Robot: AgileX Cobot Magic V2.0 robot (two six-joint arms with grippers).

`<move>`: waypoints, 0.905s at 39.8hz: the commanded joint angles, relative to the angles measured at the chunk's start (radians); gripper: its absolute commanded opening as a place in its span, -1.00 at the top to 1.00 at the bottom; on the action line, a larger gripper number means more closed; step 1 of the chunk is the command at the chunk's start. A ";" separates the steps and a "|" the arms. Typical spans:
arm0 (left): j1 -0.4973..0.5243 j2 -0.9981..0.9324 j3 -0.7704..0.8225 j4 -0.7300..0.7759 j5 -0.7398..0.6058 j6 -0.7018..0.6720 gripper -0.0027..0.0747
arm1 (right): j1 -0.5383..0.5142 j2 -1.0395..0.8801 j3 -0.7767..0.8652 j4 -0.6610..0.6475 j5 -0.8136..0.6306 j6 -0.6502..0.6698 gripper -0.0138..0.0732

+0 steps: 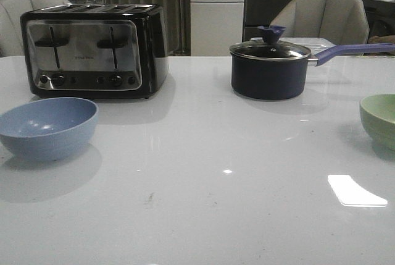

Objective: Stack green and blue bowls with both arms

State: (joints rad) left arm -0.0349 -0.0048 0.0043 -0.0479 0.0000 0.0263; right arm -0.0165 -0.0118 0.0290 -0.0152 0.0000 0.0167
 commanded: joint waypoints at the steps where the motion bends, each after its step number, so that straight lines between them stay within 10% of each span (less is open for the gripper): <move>1: -0.001 -0.017 0.007 -0.001 -0.091 -0.007 0.67 | -0.005 -0.017 -0.005 0.000 -0.084 -0.001 0.62; 36: -0.001 -0.017 0.007 -0.001 -0.101 -0.007 0.67 | -0.005 -0.017 -0.007 0.006 -0.061 -0.001 0.62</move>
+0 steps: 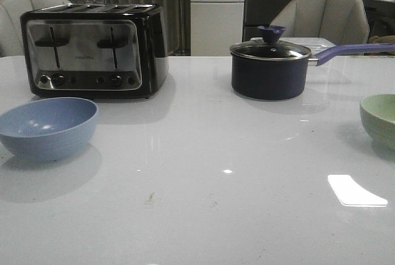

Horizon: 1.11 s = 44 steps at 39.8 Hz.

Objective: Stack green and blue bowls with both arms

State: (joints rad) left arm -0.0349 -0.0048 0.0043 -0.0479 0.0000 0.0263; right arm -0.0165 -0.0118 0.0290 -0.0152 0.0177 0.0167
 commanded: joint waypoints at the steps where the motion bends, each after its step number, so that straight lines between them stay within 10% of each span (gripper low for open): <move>1: -0.001 -0.017 0.007 -0.001 -0.115 -0.007 0.67 | -0.005 -0.017 -0.010 0.015 -0.079 -0.001 0.62; 31: -0.001 0.370 -0.752 -0.001 0.395 0.004 0.67 | -0.005 0.324 -0.681 0.024 0.372 -0.001 0.62; 44: -0.001 0.601 -0.791 -0.004 0.560 0.004 0.67 | -0.005 0.544 -0.730 0.024 0.572 -0.001 0.62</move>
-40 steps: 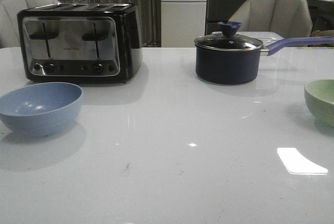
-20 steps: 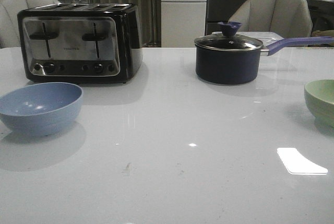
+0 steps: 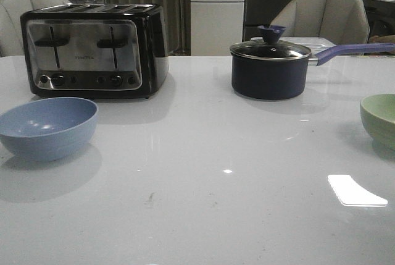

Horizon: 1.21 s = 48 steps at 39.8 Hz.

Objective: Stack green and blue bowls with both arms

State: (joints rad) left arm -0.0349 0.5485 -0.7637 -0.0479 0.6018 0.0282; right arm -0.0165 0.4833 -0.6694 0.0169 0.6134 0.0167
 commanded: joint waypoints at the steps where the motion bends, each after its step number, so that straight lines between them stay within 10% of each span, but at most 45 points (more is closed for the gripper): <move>1: -0.001 0.063 -0.020 -0.004 -0.029 0.002 0.67 | -0.005 0.061 -0.032 -0.008 -0.006 -0.001 0.62; 19: -0.001 0.248 -0.020 -0.007 0.040 0.002 0.65 | -0.005 0.229 -0.032 -0.008 0.103 -0.001 0.58; 31: -0.001 0.270 -0.020 -0.005 0.036 0.002 -0.47 | -0.005 0.263 -0.032 -0.010 0.121 -0.001 -0.68; 48: -0.001 0.270 -0.020 -0.005 0.034 0.002 -0.29 | -0.016 0.331 -0.059 -0.017 0.150 -0.001 -0.69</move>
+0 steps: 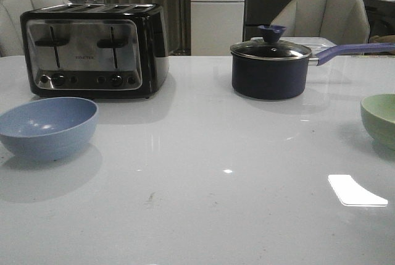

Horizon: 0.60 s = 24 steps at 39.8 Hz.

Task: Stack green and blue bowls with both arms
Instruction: 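Grasp the rim of the pale green bowl with the right gripper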

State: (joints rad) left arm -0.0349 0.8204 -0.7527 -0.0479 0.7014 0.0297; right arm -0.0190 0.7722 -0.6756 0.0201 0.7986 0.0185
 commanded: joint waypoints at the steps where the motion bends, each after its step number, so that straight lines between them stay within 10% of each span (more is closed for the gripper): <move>1: -0.001 -0.002 -0.031 -0.005 -0.065 0.000 -0.29 | -0.025 0.059 -0.066 -0.020 -0.025 -0.002 -0.69; 24: -0.001 -0.002 -0.031 -0.005 -0.059 0.000 -0.29 | -0.375 0.596 -0.414 0.202 0.074 -0.167 -0.68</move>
State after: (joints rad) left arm -0.0349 0.8204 -0.7527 -0.0479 0.7014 0.0297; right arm -0.3724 1.3323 -1.0203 0.1812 0.9110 -0.1192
